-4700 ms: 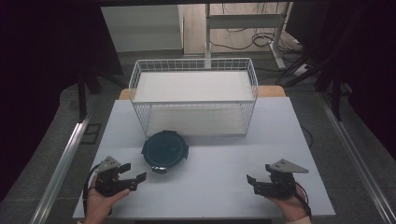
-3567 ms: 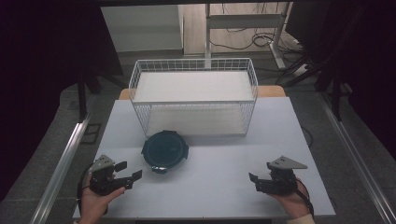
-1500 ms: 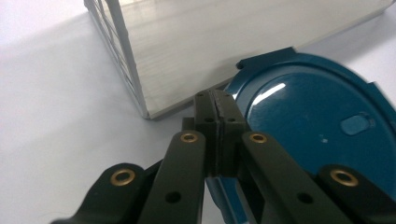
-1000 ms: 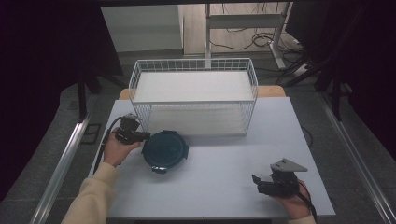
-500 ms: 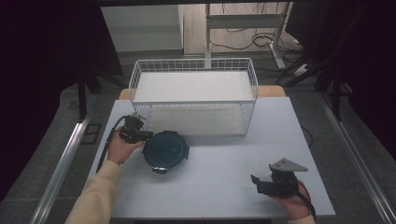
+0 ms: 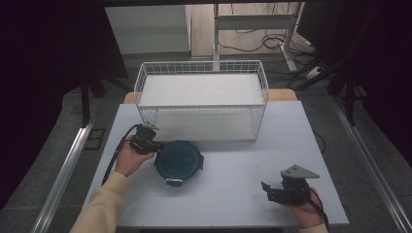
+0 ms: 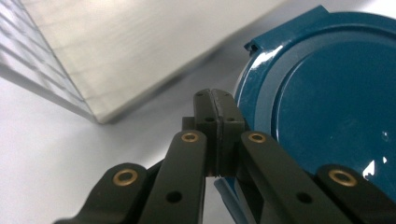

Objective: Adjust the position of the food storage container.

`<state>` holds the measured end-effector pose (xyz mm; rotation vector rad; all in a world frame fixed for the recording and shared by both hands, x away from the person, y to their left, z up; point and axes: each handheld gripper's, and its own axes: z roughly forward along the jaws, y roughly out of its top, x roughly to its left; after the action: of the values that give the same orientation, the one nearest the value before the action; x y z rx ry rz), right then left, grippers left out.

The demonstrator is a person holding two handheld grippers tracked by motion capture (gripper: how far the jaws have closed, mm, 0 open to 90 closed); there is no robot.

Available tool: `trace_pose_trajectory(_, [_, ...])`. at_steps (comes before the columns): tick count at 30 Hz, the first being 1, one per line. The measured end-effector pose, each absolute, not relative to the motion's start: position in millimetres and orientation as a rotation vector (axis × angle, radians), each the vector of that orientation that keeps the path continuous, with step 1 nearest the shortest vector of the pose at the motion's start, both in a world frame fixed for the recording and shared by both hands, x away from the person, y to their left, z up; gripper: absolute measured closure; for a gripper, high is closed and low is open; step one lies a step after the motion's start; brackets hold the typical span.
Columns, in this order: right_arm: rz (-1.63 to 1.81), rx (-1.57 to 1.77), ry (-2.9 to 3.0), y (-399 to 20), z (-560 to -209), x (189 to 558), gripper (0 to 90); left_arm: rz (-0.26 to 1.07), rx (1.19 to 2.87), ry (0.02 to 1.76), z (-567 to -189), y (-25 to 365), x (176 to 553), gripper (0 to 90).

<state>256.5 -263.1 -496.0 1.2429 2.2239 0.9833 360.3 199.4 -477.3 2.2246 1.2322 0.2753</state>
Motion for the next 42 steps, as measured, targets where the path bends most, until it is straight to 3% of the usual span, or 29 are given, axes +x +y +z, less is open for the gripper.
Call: trace_pose_trajectory(42, [0.993, 1.233, 2.223, -261.9, -495.6, 255.6, 18.2, 0.142, 2.215, 1.118, -480.6, 148.7, 328.8, 90.0])
